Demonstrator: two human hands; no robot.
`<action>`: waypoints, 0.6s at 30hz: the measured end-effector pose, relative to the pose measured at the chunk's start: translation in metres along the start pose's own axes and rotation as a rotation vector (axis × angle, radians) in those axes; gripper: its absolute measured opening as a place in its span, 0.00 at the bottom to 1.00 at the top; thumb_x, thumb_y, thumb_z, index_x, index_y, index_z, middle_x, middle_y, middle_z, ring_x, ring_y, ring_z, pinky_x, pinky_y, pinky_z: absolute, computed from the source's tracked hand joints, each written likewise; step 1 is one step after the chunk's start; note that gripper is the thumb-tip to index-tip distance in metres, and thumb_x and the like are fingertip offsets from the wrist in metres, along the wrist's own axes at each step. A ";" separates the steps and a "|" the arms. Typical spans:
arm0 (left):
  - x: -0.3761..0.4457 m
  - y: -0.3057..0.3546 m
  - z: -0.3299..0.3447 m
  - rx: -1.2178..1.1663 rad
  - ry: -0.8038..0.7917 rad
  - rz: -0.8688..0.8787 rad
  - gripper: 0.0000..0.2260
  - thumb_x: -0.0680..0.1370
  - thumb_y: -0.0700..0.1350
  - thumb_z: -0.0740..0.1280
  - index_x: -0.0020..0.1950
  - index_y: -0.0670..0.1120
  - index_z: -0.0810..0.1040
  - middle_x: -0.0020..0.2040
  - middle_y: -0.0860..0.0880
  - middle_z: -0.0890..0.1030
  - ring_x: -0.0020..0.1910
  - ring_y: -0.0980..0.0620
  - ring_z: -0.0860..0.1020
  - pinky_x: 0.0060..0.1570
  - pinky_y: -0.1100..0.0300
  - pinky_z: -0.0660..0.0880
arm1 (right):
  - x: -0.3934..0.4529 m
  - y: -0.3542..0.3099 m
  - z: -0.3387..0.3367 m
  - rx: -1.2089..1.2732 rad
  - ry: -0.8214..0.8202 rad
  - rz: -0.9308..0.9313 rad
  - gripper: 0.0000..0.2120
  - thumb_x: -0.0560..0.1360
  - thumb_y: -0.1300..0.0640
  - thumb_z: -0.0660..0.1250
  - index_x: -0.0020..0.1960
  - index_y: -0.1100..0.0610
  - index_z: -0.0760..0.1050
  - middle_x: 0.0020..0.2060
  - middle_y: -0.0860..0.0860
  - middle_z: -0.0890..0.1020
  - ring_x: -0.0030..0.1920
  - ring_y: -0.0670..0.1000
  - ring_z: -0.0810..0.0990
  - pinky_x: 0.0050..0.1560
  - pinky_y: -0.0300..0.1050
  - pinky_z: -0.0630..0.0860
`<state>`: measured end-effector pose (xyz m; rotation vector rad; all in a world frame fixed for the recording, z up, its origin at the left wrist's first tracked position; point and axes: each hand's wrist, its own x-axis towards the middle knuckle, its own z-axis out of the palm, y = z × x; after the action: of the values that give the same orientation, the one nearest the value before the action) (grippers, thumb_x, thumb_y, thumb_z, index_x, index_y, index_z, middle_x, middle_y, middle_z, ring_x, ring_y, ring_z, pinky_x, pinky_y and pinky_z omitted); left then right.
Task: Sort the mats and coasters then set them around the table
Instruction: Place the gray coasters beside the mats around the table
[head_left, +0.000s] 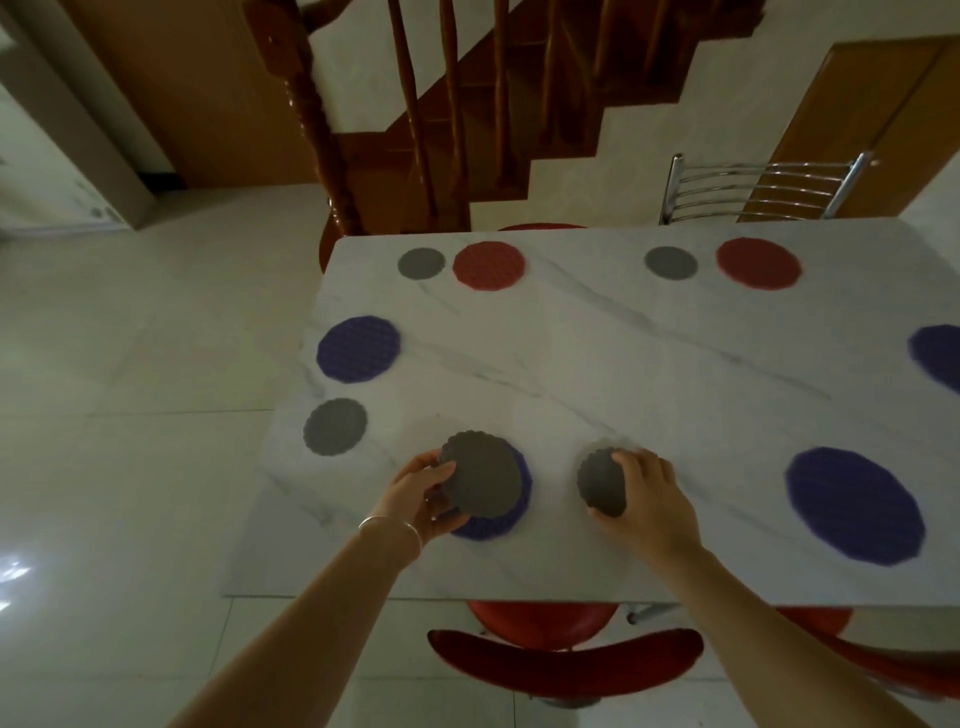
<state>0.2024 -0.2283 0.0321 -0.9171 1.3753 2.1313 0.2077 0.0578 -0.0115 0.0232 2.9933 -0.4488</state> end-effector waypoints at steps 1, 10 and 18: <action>0.000 -0.002 0.003 -0.003 0.002 -0.005 0.05 0.74 0.38 0.68 0.46 0.49 0.77 0.44 0.45 0.78 0.41 0.45 0.79 0.31 0.55 0.80 | 0.000 0.001 0.002 -0.008 -0.008 -0.009 0.38 0.66 0.40 0.70 0.69 0.54 0.63 0.68 0.54 0.67 0.68 0.56 0.64 0.53 0.50 0.78; -0.004 -0.013 0.011 0.034 0.032 -0.030 0.07 0.74 0.38 0.67 0.42 0.50 0.76 0.40 0.46 0.76 0.36 0.47 0.77 0.27 0.55 0.79 | -0.004 0.016 0.013 -0.032 -0.119 -0.007 0.35 0.69 0.34 0.65 0.71 0.49 0.64 0.75 0.48 0.57 0.74 0.54 0.56 0.62 0.51 0.73; -0.009 -0.017 0.057 0.019 -0.060 -0.039 0.05 0.75 0.38 0.67 0.44 0.48 0.76 0.43 0.45 0.79 0.41 0.44 0.79 0.28 0.54 0.80 | -0.018 0.011 -0.019 0.192 -0.003 -0.039 0.29 0.74 0.40 0.64 0.71 0.49 0.66 0.74 0.48 0.61 0.73 0.51 0.58 0.64 0.50 0.72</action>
<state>0.2028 -0.1699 0.0442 -0.8581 1.3352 2.0963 0.2237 0.0739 0.0054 -0.0189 2.9408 -0.7380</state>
